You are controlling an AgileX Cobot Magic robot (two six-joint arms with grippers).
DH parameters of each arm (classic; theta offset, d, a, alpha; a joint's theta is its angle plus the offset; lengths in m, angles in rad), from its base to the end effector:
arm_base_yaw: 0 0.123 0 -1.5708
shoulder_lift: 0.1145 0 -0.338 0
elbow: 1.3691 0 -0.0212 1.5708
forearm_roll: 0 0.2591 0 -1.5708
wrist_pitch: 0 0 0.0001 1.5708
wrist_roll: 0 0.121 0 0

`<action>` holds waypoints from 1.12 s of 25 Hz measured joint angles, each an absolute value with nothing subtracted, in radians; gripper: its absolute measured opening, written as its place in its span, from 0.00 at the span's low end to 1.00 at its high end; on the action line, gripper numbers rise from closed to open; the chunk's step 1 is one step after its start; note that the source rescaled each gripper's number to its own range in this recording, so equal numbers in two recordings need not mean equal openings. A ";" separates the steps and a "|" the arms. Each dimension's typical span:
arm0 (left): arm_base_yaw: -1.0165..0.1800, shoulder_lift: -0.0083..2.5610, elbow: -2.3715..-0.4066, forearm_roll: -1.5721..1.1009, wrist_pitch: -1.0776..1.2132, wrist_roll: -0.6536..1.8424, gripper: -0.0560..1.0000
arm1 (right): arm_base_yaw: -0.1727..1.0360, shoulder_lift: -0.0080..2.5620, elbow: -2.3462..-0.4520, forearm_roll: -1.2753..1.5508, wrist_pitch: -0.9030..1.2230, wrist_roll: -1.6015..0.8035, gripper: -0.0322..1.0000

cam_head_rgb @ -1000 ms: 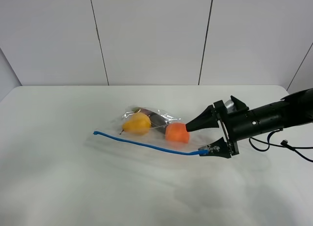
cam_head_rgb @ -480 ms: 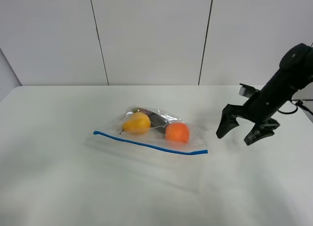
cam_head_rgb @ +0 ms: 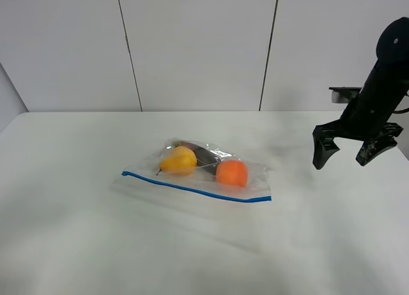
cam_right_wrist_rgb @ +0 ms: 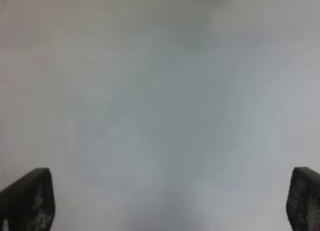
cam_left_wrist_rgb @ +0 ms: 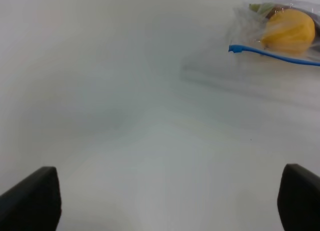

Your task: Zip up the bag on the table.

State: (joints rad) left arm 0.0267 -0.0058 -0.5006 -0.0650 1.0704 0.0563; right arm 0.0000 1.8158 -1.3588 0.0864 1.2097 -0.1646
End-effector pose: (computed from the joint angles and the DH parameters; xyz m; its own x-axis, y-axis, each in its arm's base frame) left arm -0.0256 -0.0076 0.2667 -0.4572 0.0128 -0.8892 0.0355 0.9994 -0.0038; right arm 0.3672 0.0098 0.2449 -0.9911 -0.1332 -0.0034 -0.1330 0.9878 0.0810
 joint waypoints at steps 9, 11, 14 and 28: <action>0.027 -0.006 -0.501 -0.065 1.070 0.056 1.00 | 0.000 1.279 -0.920 0.086 1.214 -0.152 1.00; 0.027 -0.006 -0.501 -0.065 1.070 0.056 1.00 | 0.000 1.140 -0.810 0.086 1.193 -0.145 1.00; 0.027 -0.006 -0.501 -0.065 1.070 0.056 1.00 | 0.000 0.924 -0.672 0.084 1.103 -0.124 1.00; 0.027 -0.006 -0.501 -0.065 1.070 0.056 1.00 | 0.000 0.181 -0.495 0.055 1.017 -0.115 1.00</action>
